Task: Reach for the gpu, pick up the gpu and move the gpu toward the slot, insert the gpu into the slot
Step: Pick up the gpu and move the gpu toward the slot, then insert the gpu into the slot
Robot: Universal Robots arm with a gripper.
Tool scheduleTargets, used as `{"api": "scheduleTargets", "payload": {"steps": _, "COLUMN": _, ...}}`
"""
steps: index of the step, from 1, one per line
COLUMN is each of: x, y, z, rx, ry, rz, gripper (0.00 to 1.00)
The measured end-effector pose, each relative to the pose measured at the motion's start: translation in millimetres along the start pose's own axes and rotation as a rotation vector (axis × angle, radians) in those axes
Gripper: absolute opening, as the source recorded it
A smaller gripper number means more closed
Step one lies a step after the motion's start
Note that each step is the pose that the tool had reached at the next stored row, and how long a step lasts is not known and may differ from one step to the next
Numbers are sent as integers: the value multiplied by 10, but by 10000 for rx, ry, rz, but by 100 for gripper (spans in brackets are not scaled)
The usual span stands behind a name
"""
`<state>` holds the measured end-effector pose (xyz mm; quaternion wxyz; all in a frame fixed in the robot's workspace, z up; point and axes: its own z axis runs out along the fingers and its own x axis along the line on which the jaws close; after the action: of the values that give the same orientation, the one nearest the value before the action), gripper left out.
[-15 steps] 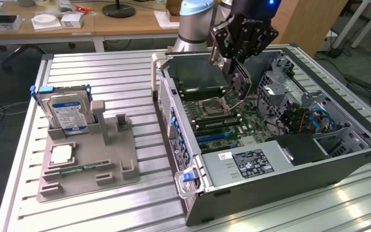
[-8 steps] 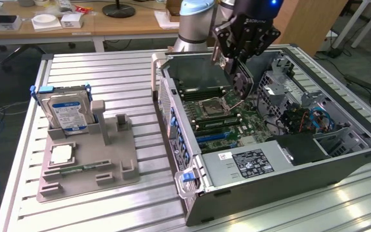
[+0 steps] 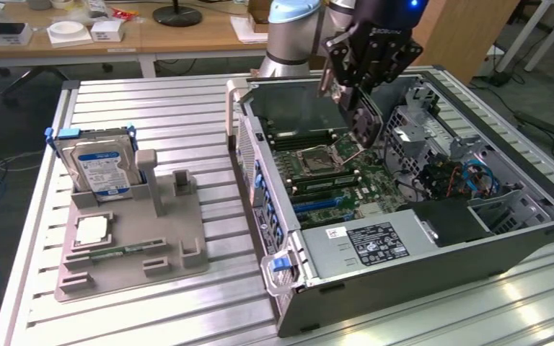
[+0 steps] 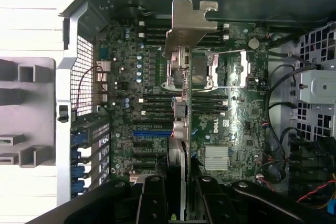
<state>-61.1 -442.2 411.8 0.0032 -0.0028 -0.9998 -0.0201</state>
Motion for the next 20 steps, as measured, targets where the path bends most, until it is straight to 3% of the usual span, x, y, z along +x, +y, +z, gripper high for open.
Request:
{"api": "scheduleTargets", "payload": {"steps": 10, "x": -77, "y": 0, "z": -1, "rx": 0, "ry": 0, "rz": 0, "gripper": 26}}
{"api": "scheduleTargets", "payload": {"steps": 20, "x": -78, "y": 1, "z": 0, "rx": -4, "ry": 0, "rz": -5, "gripper": 26}}
